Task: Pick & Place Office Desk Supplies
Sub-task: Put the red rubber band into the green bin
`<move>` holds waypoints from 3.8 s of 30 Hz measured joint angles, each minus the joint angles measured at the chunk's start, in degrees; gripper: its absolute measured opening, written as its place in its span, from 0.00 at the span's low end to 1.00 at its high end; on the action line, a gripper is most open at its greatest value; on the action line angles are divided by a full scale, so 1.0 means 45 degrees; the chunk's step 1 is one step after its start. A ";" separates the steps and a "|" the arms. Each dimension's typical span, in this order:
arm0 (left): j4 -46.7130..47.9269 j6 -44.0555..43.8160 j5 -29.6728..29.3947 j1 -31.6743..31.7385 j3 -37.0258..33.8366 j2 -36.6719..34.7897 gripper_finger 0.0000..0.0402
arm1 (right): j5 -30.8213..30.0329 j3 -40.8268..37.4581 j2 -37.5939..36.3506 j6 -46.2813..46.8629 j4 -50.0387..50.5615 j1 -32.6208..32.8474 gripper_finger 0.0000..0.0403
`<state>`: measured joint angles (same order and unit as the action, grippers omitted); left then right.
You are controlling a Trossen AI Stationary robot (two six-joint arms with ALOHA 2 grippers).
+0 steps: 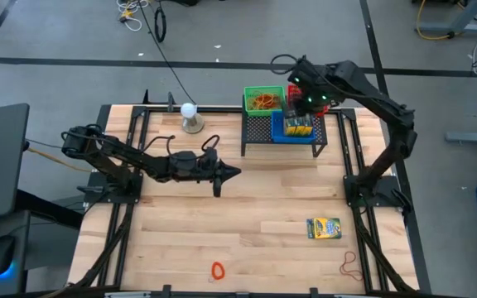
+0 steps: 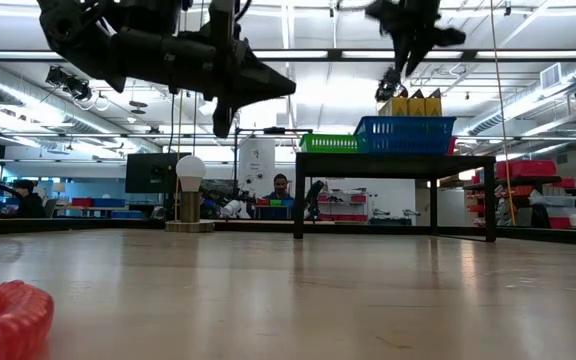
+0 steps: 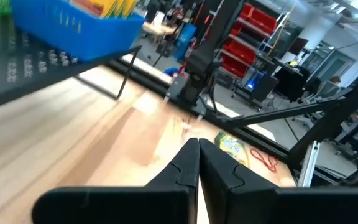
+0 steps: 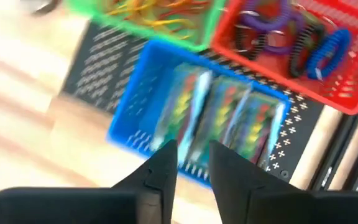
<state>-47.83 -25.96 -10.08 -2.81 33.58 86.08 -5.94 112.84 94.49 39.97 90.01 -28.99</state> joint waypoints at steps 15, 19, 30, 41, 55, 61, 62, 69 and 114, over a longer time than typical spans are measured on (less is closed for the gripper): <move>0.0449 0.1030 -0.0080 -0.0131 0.0000 0.0000 0.02 | -0.2941 -0.6441 -0.3960 -0.1134 -0.6851 0.8363 0.03; 0.0680 0.0898 -0.0081 -0.0089 0.0000 0.0000 0.02 | -0.2875 -0.8556 -0.4750 -0.0435 -0.7169 0.9957 0.01; 0.0971 0.0688 -0.0768 -0.0044 0.0000 0.0017 0.02 | 0.1470 -1.2810 -0.5174 -0.0488 -0.7398 1.4614 0.03; 0.0975 0.0618 -0.0758 -0.0049 0.0000 0.0024 0.02 | 0.2818 -1.5052 -0.5171 -0.0857 -1.0329 1.8544 0.17; 0.1124 0.0724 -0.0756 -0.0044 0.0000 0.0029 0.02 | 0.4038 -1.5805 -0.3348 -0.1809 -1.2074 2.0113 0.24; 0.1382 0.0734 -0.0756 -0.0044 0.0000 0.0029 0.02 | 0.3609 -1.5805 -0.2142 -0.2004 -1.2586 2.0449 0.24; 0.1424 0.0734 -0.0754 -0.0044 0.0000 0.0029 0.02 | 0.3593 -1.5805 -0.1988 -0.2114 -1.2780 2.0489 0.24; 0.1641 0.0734 -0.0754 -0.0040 0.0000 0.0034 0.02 | 0.3522 -1.5791 -0.1133 -0.2381 -1.3786 2.1030 0.24; 0.2465 0.1212 -0.1730 -0.0020 0.0000 0.0034 0.02 | -0.1063 -0.8463 -0.1174 -0.0179 -0.6196 1.6893 0.00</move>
<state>-36.74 -20.51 -17.87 -2.90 33.58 86.24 -10.72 74.75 89.21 39.17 62.13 47.03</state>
